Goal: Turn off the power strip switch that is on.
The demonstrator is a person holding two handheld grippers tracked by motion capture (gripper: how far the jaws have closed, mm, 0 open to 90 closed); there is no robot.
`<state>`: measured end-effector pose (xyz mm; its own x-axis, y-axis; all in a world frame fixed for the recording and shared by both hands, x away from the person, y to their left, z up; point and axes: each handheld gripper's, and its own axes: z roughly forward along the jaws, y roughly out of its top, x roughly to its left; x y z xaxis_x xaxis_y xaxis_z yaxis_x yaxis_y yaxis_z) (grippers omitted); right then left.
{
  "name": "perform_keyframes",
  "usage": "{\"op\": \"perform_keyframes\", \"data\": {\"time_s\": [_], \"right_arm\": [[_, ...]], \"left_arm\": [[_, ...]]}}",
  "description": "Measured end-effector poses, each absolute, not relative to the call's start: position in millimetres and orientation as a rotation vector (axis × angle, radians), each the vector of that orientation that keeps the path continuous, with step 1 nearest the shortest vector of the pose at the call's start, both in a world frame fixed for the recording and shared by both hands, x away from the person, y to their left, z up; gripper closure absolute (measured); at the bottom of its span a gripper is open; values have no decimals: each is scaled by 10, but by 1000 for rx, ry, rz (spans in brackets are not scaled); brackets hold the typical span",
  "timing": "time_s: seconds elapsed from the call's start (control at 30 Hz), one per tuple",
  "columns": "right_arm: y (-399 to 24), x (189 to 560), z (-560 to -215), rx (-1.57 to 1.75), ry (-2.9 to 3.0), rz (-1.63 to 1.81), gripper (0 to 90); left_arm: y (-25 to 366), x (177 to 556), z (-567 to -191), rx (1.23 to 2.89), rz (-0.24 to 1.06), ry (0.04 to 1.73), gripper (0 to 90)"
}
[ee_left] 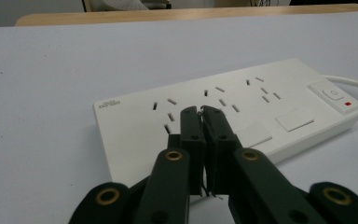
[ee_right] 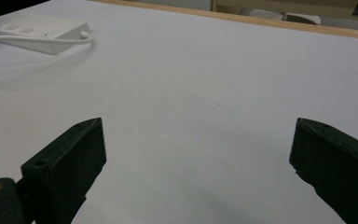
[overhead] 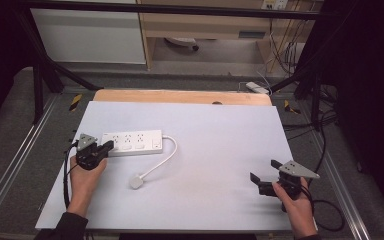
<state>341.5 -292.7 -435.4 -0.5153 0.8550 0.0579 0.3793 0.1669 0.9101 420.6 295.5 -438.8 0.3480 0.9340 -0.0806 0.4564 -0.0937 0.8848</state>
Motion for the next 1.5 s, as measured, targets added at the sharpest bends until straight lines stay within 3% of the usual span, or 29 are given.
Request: {"op": "perform_keyframes", "data": {"time_s": [0.67,0.9,1.27,1.5], "right_arm": [[-2924,3415,-4354,1158,1977,1320,42],[-2925,3414,-4354,1158,1978,1319,41],[-2924,3414,-4354,1158,1979,1320,41],[-2926,3414,-4354,1158,1977,1322,41]], "left_arm": [[2878,4171,-4309,1682,690,1170,729],[2842,4149,-4277,1670,684,1166,639],[2773,4105,-4204,1645,698,1143,449],[2743,4092,-4150,1614,702,1146,246]]}}
